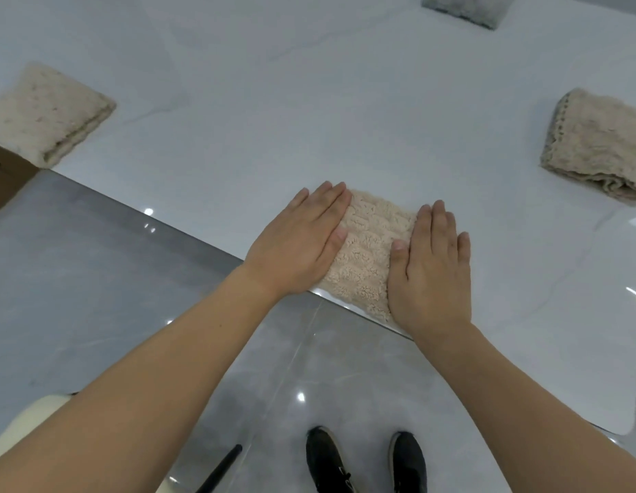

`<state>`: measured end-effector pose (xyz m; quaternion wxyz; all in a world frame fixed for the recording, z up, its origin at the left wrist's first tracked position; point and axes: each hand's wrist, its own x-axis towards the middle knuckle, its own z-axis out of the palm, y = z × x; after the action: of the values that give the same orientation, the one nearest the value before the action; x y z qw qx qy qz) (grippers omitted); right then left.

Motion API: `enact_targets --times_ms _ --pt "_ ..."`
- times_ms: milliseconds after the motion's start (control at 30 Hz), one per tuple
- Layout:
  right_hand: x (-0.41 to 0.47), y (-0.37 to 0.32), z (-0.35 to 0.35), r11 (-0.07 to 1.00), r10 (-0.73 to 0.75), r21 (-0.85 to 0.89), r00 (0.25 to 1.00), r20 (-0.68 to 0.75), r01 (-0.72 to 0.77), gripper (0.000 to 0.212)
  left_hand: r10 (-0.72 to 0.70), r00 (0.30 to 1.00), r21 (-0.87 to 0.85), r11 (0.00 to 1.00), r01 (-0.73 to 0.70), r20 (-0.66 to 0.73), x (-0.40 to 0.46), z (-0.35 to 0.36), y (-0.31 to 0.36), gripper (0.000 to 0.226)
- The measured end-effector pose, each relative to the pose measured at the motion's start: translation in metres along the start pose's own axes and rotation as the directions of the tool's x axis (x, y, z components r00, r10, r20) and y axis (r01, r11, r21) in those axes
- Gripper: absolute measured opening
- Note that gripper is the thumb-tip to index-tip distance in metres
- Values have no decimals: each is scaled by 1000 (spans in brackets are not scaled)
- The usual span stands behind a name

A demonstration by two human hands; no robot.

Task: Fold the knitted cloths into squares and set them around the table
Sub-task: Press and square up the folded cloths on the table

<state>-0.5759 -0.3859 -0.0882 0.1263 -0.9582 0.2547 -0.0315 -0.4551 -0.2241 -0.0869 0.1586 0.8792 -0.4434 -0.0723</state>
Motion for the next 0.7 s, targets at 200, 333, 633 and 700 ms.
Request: enact_targets --times_ms 200,333,633,700 --pt "5 -8 -17 999 30 -33 992 123 -26 66 -35 996 -78 996 41 81 2 -10 2 60" --pt "25 -21 -47 999 -26 -19 994 110 28 68 -178 984 -102 979 177 -2 13 -37 -1 60" --pt "78 -65 -94 981 -188 -8 963 193 193 62 -307 950 94 945 312 -58 21 -101 -21 72" --pt "85 -80 -94 976 -216 9 959 184 218 61 -317 945 102 941 324 -76 21 -114 -30 69"
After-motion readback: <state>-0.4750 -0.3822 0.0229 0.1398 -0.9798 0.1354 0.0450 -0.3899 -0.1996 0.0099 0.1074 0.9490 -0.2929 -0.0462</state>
